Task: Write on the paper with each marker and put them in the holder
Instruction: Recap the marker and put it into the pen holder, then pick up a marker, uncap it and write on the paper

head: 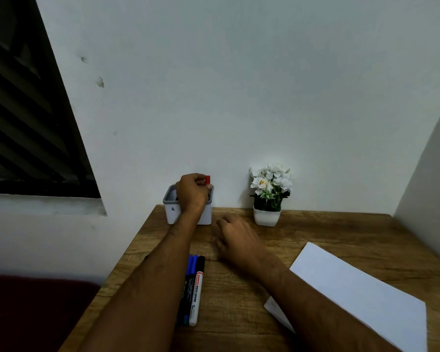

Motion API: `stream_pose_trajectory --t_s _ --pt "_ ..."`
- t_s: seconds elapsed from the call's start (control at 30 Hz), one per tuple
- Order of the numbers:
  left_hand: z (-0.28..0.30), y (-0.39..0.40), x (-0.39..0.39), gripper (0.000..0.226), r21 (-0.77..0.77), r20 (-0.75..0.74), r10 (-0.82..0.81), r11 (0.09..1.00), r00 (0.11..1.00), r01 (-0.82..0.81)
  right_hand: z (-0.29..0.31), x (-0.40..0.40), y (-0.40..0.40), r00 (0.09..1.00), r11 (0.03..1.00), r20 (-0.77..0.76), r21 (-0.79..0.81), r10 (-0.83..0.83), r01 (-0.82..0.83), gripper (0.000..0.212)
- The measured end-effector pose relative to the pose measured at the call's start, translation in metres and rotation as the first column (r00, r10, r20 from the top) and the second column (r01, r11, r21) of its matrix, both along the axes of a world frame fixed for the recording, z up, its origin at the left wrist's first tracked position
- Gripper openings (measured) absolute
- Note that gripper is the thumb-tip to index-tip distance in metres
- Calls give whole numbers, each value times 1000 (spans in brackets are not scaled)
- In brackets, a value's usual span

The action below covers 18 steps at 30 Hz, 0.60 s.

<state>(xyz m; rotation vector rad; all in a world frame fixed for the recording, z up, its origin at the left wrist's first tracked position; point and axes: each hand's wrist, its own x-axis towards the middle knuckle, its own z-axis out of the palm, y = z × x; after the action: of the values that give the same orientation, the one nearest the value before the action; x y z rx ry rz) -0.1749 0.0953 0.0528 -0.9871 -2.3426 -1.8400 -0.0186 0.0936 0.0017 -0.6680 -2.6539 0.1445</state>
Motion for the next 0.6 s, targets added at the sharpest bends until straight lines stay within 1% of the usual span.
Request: stream_pose_trajectory --t_s 0.13,0.2,0.3,0.37,0.43,0.5,0.53,0.6 --pt "-3 -5 -1 25 10 13 28 1000 1000 -28 -2 3 1 1000 1000 2 -28 -10 10 38" --pt "-2 -11 1 20 18 -10 41 999 999 -41 -4 3 -1 1000 999 3 -40 -16 16 38" --pt "-3 -20 5 17 18 -47 44 999 998 -43 -7 5 -5 1000 999 -2 -41 -16 15 31" --pt "-6 -30 8 14 -29 -90 38 999 995 -40 -9 8 -8 1000 999 -16 -46 -13 12 31" --pt "-11 -40 9 15 -150 -123 -17 989 992 -2 -11 12 -11 1000 999 -25 -52 -14 13 32" --pt "-15 -49 9 18 -337 -125 -112 939 986 64 -13 17 -14 1000 998 -23 -57 -17 15 34" --pt "-16 -52 9 19 -449 -112 -158 889 981 91 -13 20 -15 1000 998 -25 -56 -18 17 36" --pt "-20 -59 12 26 -657 -108 -223 747 969 98 -15 25 -19 999 999 -31 -51 -19 17 38"
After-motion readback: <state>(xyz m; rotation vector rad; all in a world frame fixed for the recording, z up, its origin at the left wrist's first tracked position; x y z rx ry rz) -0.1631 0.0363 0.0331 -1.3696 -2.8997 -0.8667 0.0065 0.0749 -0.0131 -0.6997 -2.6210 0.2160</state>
